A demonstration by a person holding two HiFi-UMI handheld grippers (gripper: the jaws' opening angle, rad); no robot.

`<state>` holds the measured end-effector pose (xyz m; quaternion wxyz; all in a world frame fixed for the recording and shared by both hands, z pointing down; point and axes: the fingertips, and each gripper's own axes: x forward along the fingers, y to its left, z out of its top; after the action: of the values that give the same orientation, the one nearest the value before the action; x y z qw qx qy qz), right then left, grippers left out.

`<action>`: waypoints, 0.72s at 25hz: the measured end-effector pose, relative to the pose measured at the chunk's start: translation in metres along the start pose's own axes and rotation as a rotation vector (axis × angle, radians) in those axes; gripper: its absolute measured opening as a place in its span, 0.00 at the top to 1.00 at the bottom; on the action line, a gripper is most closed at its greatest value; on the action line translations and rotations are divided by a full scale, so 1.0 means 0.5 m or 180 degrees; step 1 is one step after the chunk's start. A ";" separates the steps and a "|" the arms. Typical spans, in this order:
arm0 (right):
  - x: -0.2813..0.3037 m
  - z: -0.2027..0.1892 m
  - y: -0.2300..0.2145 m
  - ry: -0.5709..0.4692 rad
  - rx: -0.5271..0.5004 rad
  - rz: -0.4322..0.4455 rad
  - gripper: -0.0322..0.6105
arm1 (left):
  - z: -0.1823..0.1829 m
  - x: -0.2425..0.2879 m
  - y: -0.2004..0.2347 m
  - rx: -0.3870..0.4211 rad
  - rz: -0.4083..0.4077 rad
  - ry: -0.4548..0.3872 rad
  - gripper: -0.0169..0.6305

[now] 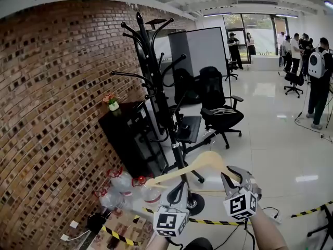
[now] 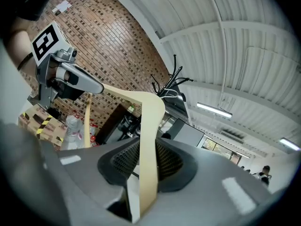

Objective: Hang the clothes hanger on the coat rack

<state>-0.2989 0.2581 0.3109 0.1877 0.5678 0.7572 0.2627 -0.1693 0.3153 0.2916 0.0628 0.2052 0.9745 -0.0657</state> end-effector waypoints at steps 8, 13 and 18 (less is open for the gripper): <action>0.037 0.015 0.013 -0.0098 -0.0036 0.0155 0.80 | -0.013 0.014 0.026 0.0057 0.0106 -0.0040 0.97; 0.073 0.022 0.006 -0.0116 -0.0064 0.0133 0.80 | -0.018 0.042 0.045 0.0039 0.0100 -0.0055 0.97; 0.115 0.018 0.003 -0.0095 -0.0032 0.0063 0.80 | -0.025 0.082 0.078 0.0009 0.0029 -0.0063 0.97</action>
<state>-0.3086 0.3151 0.3054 0.1992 0.5782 0.7473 0.2599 -0.1919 0.3685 0.2940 0.0724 0.2091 0.9728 -0.0688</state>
